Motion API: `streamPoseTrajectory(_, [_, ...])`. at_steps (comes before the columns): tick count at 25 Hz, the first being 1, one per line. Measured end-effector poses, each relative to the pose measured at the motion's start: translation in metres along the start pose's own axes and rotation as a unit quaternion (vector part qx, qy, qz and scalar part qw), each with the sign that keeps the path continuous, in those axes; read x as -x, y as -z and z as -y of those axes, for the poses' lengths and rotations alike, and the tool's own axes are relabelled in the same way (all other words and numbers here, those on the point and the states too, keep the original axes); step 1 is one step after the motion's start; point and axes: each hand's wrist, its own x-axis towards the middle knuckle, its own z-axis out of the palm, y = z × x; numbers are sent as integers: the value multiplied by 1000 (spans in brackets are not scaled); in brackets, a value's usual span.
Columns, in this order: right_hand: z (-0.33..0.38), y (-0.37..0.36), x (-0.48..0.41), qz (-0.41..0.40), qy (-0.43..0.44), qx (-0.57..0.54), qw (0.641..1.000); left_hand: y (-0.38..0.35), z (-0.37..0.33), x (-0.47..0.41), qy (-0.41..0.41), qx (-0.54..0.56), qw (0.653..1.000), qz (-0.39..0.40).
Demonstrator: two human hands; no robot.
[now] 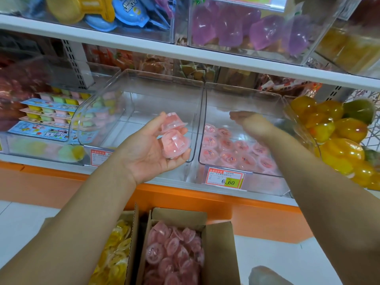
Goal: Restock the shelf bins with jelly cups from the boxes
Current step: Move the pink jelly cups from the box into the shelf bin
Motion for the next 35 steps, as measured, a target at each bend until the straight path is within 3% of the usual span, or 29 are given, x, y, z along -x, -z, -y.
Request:
streamPoseTrajectory(2, [18, 7, 10, 6, 25, -58, 998, -4, 2, 3, 10, -30, 999, 6])
streamPoseTrajectory(5, [47, 3, 39, 87, 118, -112, 983, -12, 5, 7, 24, -85, 996, -6])
streamPoseTrajectory(10, [73, -20, 69, 174, 181, -92, 964, -20, 8, 12, 30, -172, 984, -28])
streamPoseTrajectory(14, [76, -31, 74, 118, 209, -81, 967, -21, 7, 11, 46, -176, 983, -2])
streamPoseTrajectory(16, [72, -28, 67, 48, 219, -122, 967, -22, 6, 10, 47, -169, 984, 13])
streamPoseTrajectory(18, [58, -15, 47, -79, 172, -111, 976, -20, 4, 8, 28, -148, 988, 18])
streamPoseTrajectory(20, [33, 9, 13, -163, 65, 69, 982, -16, 0, 6, -1, -112, 993, 22])
streamPoseTrajectory(22, [0, 27, -19, -143, -56, 282, 947, -12, -3, 4, -21, -78, 996, 28])
streamPoseTrajectory(24, [-25, 29, -36, -95, -110, 432, 890, -9, -7, 3, -25, -48, 998, 39])
streamPoseTrajectory(27, [-51, 21, -51, -95, -134, 370, 914, -7, -9, 4, -20, -13, 998, 52])
streamPoseTrajectory(30, [-57, 9, -62, -73, -105, 353, 927, -6, -10, 4, -21, -17, 999, 46])
streamPoseTrajectory(33, [-54, 0, -56, -48, -142, 244, 958, -6, -9, 3, -29, -29, 999, 35])
streamPoseTrajectory(35, [-45, 1, -45, -4, -95, 360, 928, -8, -9, 3, -29, -41, 998, 31])
